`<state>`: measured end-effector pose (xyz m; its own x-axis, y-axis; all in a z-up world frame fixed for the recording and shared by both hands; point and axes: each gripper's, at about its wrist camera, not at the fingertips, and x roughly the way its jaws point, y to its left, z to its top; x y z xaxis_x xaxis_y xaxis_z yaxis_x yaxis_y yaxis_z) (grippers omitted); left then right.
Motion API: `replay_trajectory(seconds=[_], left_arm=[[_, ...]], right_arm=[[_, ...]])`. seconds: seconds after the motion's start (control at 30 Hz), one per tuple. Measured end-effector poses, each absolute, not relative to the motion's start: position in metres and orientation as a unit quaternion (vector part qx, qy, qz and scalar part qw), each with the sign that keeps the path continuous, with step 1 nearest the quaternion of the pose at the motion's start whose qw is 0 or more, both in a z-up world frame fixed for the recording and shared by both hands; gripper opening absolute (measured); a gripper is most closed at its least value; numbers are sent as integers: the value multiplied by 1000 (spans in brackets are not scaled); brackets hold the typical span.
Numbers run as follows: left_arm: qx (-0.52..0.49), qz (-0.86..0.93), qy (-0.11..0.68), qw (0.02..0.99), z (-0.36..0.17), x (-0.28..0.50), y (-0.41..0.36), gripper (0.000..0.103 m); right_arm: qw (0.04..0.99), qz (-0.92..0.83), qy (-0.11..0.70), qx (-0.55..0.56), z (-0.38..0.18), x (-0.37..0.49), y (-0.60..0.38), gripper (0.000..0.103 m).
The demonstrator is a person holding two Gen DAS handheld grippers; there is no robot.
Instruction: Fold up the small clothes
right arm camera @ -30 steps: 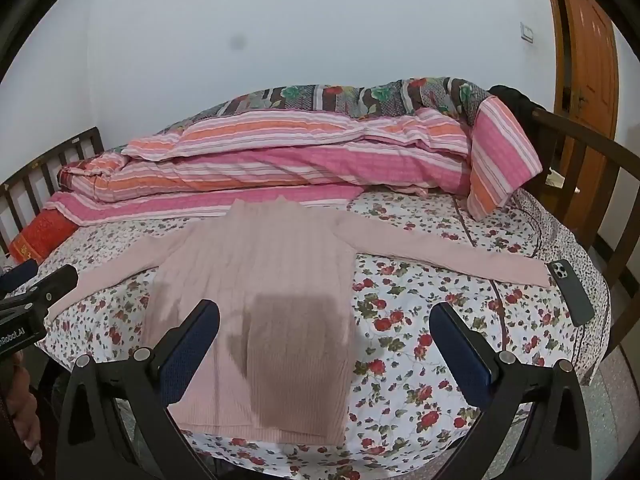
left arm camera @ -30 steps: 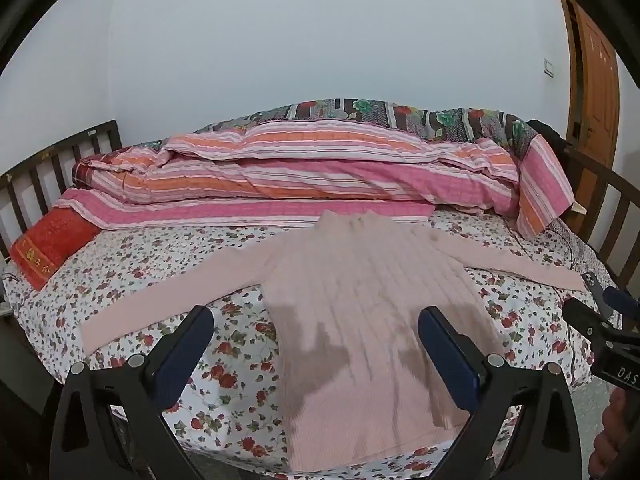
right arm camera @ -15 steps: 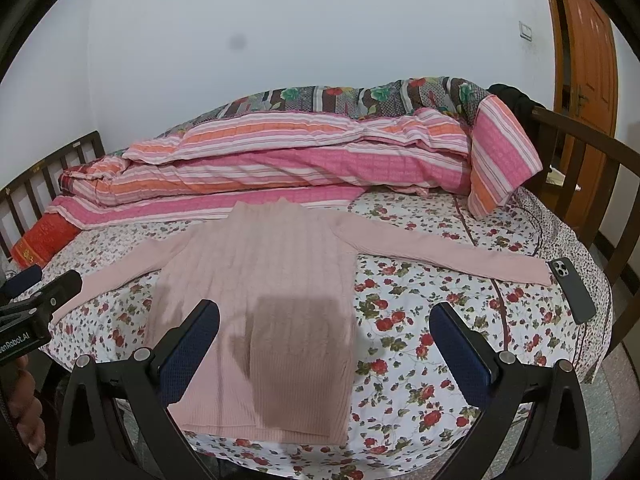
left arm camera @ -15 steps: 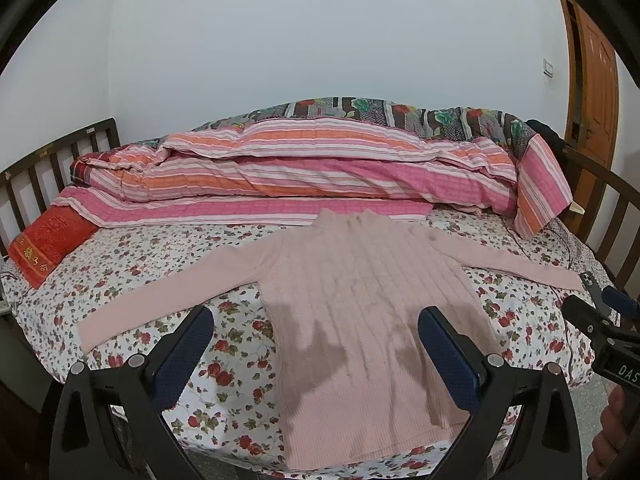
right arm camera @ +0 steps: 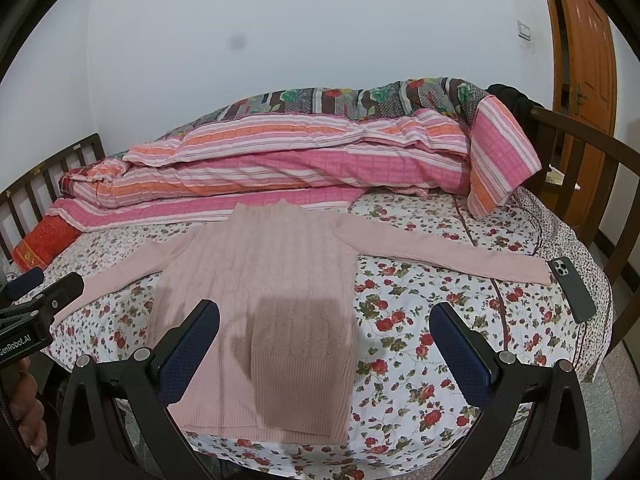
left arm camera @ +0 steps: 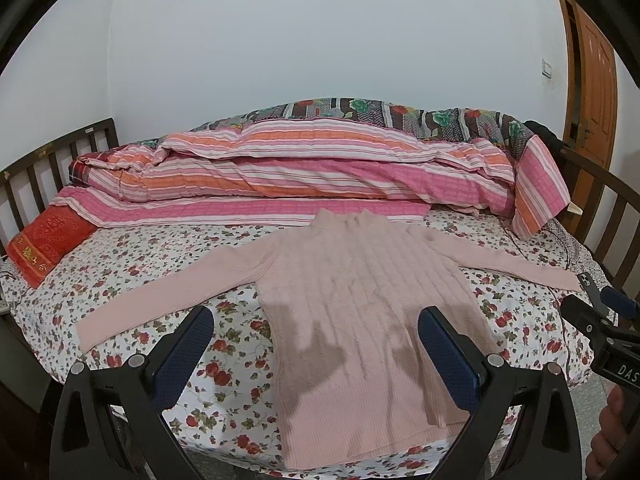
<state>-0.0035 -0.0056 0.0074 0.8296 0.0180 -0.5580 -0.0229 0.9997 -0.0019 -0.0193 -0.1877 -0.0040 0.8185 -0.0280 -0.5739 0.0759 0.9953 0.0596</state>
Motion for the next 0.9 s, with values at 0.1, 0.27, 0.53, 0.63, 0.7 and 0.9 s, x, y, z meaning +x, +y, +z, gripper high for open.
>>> replay_trajectory(seconds=[0.1,0.27,0.53,0.63,0.7,0.9], left_arm=[[-3,10,291,957,7,-5,-8,103],[-4,10,291,957,7,-5,-8,103],[-5,10,291,957,8,-5,-8,103],[-4,10,291,957,8,-5,-8,103],[-6,10,291,957,8,-5,-7,103],[-5,9,291,957,7,-5,-10,103]], right_arm=[[953,-27,299,40,-4,-20,-188,103],[953,-27,299,41,-4,-20,-188,103],[954,-28,297,40,0,-21,-187,103],[954,-28,296,40,1,-21,-186,103],[954,-27,296,40,1,-21,-186,103],[954,-28,296,40,1,-21,-186,103]])
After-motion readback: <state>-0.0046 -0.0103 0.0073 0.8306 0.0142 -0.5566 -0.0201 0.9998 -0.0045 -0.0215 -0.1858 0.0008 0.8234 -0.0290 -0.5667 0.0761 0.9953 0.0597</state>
